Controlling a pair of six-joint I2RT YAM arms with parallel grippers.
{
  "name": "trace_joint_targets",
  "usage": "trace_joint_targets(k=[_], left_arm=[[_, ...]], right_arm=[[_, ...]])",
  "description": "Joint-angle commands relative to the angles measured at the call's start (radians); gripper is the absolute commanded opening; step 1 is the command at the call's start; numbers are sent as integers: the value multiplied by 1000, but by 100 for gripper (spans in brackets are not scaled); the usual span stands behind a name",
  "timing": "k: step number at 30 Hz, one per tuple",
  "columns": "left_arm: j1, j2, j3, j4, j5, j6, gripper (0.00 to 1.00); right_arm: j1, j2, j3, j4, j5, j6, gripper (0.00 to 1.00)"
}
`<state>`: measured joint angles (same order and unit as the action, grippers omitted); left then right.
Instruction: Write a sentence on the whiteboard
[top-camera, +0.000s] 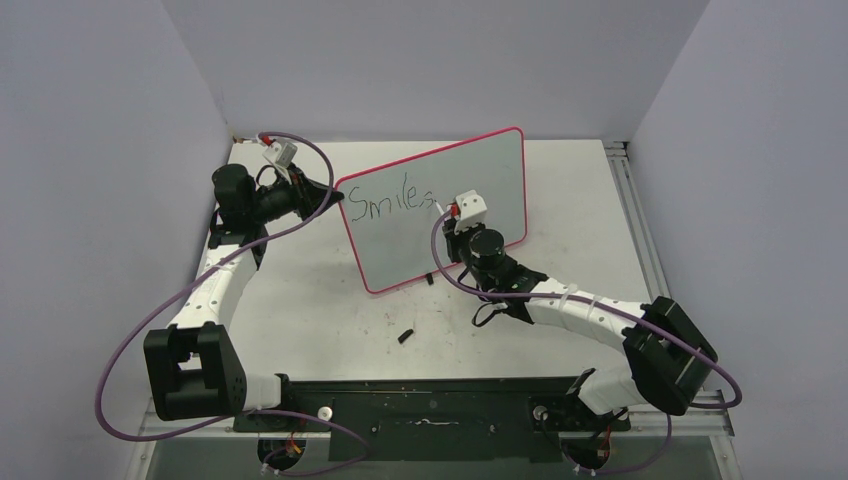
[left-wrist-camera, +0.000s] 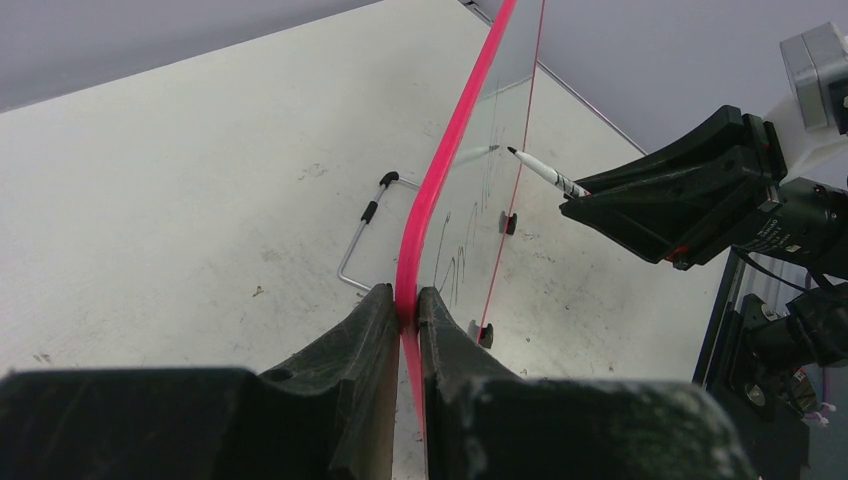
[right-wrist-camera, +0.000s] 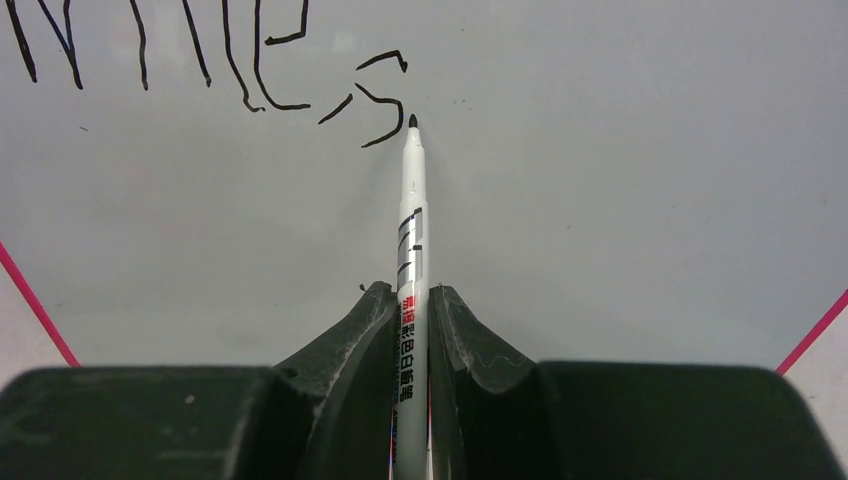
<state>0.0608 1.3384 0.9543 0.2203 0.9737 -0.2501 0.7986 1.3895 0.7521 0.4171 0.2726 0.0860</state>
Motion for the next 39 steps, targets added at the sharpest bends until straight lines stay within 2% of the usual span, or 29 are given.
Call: trace_joint_targets(k=[1, 13, 23, 39], left_arm=[[3, -29, -1, 13, 13, 15, 0], [2, -31, -2, 13, 12, 15, 0], [3, -31, -2, 13, 12, 15, 0], [3, -32, -2, 13, 11, 15, 0]], right_arm=[[-6, 12, 49, 68, -2, -12, 5], [-16, 41, 62, 67, -6, -13, 5], [-32, 29, 57, 49, 75, 14, 5], [-39, -33, 34, 58, 28, 1, 5]])
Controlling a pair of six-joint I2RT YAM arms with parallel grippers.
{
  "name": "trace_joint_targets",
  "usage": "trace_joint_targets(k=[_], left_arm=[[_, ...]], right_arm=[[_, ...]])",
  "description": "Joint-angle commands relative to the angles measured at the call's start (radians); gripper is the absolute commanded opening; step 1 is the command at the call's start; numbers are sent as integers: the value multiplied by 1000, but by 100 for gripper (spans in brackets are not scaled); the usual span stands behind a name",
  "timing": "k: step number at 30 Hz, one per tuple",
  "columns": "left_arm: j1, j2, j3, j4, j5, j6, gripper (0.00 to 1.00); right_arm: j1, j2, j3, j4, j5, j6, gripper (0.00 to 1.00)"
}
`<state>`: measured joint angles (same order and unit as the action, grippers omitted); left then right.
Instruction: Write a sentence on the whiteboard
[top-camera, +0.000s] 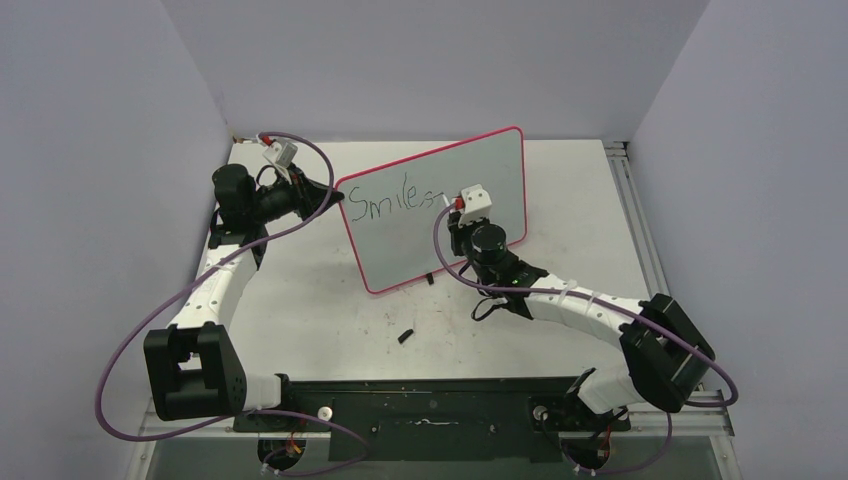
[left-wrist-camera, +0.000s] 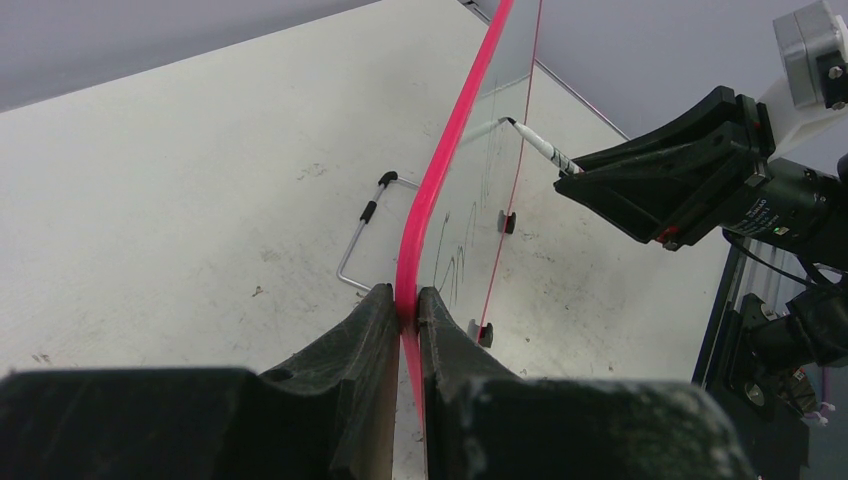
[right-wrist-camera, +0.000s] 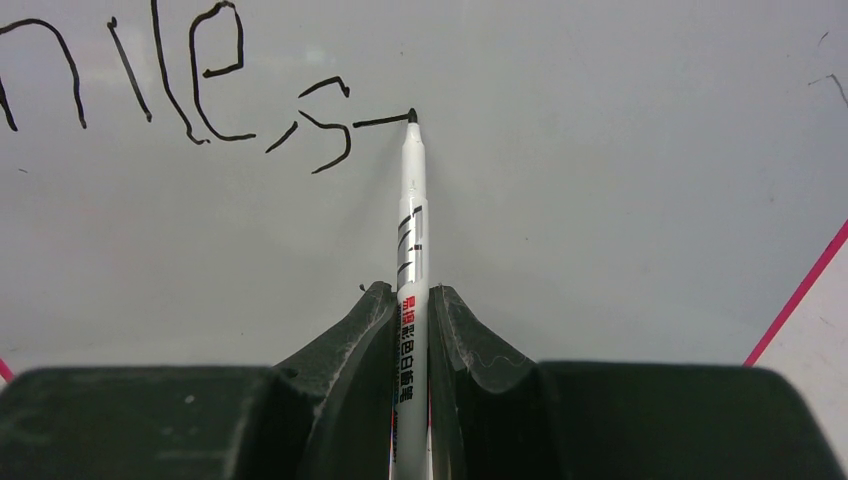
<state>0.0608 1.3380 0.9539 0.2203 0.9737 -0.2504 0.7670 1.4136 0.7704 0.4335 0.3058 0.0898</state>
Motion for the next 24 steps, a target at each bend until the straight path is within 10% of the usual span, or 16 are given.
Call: trace_joint_targets(k=[1, 24], left_arm=[[2, -33, -2, 14, 10, 16, 0], [3, -31, -3, 13, 12, 16, 0]], right_arm=[[-8, -63, 14, 40, -4, -4, 5], [-12, -12, 106, 42, -32, -56, 5]])
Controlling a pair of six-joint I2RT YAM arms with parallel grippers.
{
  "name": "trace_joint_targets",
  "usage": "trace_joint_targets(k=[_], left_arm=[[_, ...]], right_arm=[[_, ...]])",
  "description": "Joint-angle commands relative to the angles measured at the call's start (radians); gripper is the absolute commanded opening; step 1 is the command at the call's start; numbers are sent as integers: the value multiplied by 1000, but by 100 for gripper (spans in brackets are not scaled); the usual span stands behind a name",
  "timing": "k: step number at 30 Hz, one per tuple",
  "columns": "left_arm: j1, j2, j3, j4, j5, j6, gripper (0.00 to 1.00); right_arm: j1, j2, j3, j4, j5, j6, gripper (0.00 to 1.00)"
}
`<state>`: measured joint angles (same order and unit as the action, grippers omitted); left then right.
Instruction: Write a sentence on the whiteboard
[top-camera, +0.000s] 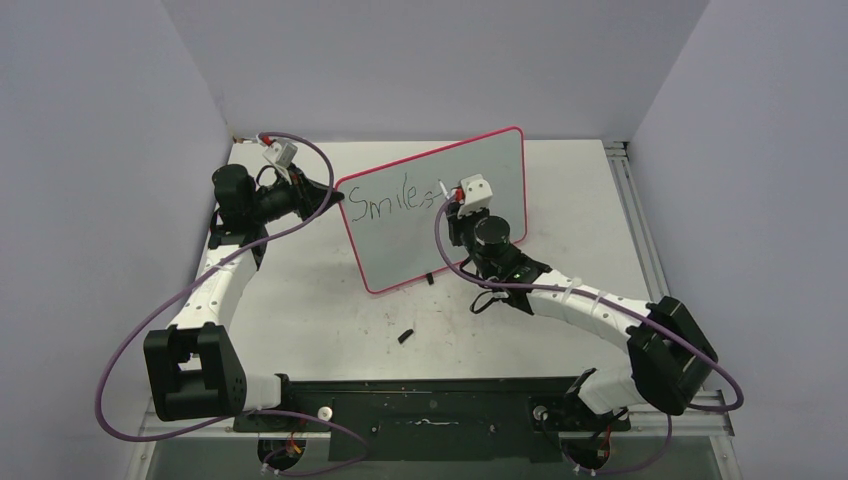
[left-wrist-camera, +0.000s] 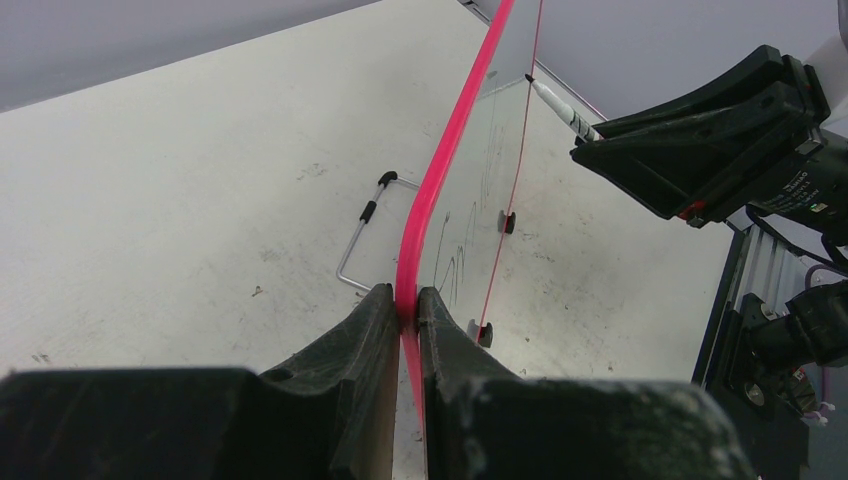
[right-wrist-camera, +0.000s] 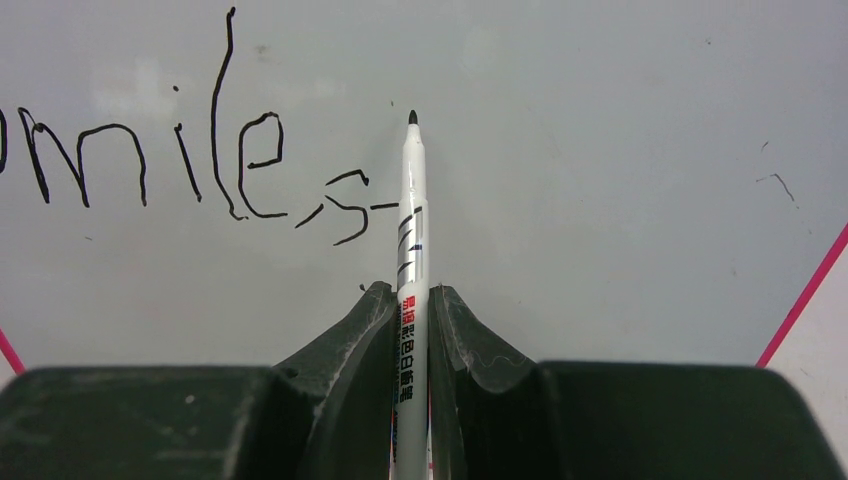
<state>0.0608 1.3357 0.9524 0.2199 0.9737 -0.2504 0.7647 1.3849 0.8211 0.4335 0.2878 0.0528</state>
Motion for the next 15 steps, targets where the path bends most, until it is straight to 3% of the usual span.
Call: trace_joint_targets(k=[1, 15], left_arm=[[3, -29, -1, 13, 12, 16, 0], [4, -25, 2, 14, 12, 16, 0]], right_arm=[[-13, 24, 63, 42, -16, -18, 5], [-20, 63, 56, 16, -36, 12, 5]])
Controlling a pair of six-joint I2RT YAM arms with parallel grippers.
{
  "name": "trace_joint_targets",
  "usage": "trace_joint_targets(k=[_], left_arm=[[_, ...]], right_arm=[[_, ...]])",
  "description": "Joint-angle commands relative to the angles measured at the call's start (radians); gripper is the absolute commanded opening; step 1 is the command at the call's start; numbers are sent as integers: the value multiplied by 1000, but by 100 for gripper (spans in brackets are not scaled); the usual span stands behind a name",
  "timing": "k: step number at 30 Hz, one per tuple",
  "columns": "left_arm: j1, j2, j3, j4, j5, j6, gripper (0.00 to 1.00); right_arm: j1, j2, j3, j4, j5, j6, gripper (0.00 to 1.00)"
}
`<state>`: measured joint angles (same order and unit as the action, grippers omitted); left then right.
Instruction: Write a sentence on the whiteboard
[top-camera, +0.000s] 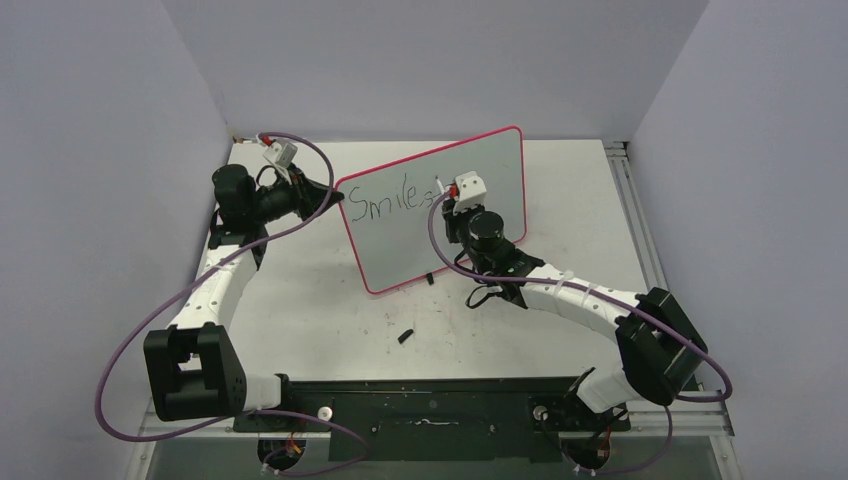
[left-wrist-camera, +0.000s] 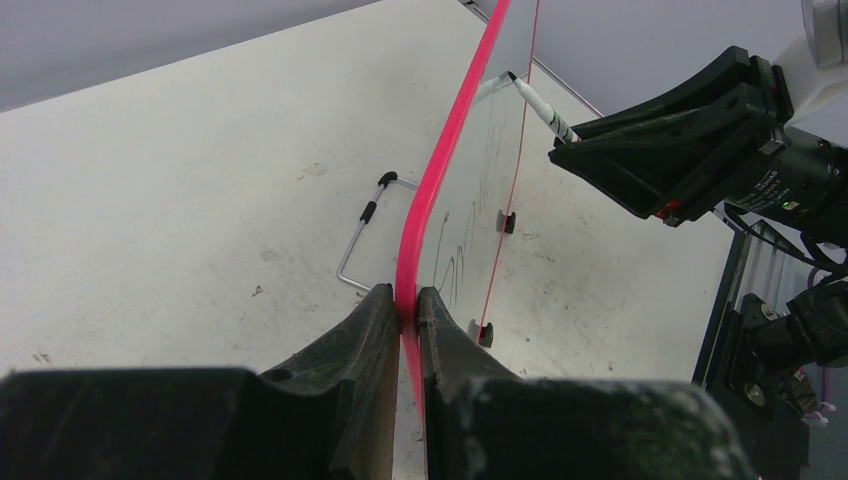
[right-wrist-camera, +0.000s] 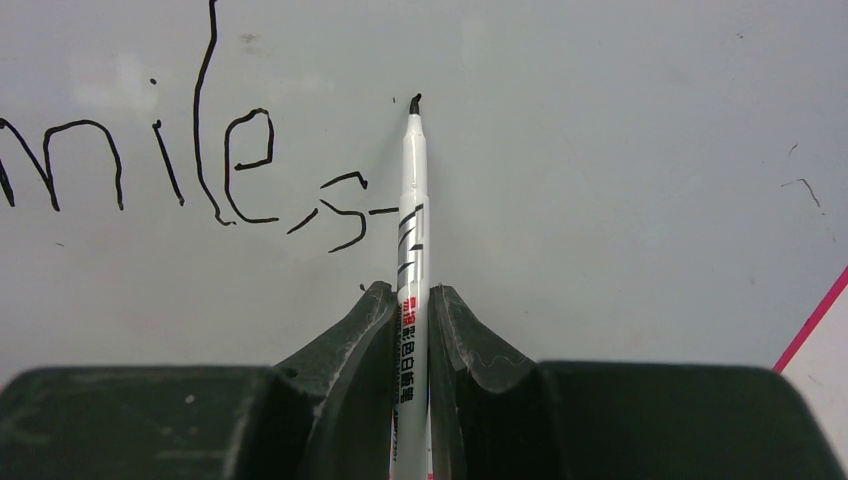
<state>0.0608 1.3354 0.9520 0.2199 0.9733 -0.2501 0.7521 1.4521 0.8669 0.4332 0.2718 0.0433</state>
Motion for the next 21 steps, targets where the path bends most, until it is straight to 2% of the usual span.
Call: trace_joint_targets(k=[1, 21], left_arm=[[4, -25, 1, 13, 13, 15, 0], [4, -29, 0, 16, 16, 12, 0]], right_arm=[[-6, -6, 4, 14, -21, 25, 5], [23, -47, -122, -35, -14, 101, 5]])
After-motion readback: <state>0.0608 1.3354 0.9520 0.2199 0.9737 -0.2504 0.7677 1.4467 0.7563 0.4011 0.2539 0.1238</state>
